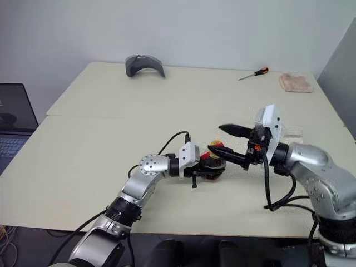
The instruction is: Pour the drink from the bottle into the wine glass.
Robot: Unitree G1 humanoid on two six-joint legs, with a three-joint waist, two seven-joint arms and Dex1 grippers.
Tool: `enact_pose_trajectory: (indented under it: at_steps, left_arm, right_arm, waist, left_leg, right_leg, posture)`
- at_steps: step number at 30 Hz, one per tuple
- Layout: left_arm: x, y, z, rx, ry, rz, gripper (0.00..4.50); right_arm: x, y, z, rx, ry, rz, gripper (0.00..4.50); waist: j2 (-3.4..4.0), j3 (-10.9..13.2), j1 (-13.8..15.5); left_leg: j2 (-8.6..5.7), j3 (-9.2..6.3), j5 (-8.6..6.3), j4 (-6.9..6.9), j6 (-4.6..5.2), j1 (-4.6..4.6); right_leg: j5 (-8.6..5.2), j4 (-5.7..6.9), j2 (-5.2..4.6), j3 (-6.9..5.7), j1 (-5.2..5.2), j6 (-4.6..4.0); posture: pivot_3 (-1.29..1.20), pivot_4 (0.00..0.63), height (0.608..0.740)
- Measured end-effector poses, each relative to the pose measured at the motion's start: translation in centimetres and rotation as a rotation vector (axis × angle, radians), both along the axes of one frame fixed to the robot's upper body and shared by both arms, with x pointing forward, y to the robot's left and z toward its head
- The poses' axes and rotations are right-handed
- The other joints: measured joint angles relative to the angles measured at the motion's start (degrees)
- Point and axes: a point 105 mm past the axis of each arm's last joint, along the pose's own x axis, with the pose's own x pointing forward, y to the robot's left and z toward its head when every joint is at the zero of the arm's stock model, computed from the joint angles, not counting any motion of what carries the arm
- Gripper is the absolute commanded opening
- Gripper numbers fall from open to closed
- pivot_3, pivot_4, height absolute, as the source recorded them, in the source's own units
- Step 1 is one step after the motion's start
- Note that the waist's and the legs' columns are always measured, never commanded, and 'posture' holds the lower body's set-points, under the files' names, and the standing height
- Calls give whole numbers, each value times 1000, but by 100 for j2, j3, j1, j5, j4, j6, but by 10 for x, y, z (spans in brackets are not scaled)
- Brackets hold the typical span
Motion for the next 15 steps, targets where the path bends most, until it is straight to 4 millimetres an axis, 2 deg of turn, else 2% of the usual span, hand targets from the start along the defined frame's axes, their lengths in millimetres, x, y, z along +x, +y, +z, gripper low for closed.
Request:
enact_pose_trajectory:
  at_steps: [3,6,11,15]
  left_arm:
    - [0,-3,0,-8,3,-6,898]
    - [3,-3,-3,-3,19,1,898]
    - [7,-9,0,-15,15,-5,898]
    - [7,-13,2,-28,7,-9,898]
  right_arm:
    - [-10,8,5,51,-47,-82,4356]
    - [-17,11,-2,84,-48,-192,4356]
    - [-12,13,-16,99,14,-339,4356]
    - [-10,14,-18,78,13,-358,4356]
  waist:
    - [0,0,-6]
    - [0,0,-7]
    - [0,0,-9]
    - [0,0,-15]
  left_leg:
    - [-1,-3,0,0,0,0]
    - [-3,-1,0,1,0,-2]
    - [-4,1,0,2,0,0]
    - [-3,0,0,-1,0,0]
  right_leg:
    - [-1,-3,3,-2,2,1]
    - [-1,-5,3,0,1,2]
    - [-1,-4,3,3,0,3]
    - [-1,-6,7,4,-1,3]
  posture:
    - [0,150,740]
    - [0,150,740]
    - [0,150,740]
    - [0,150,740]
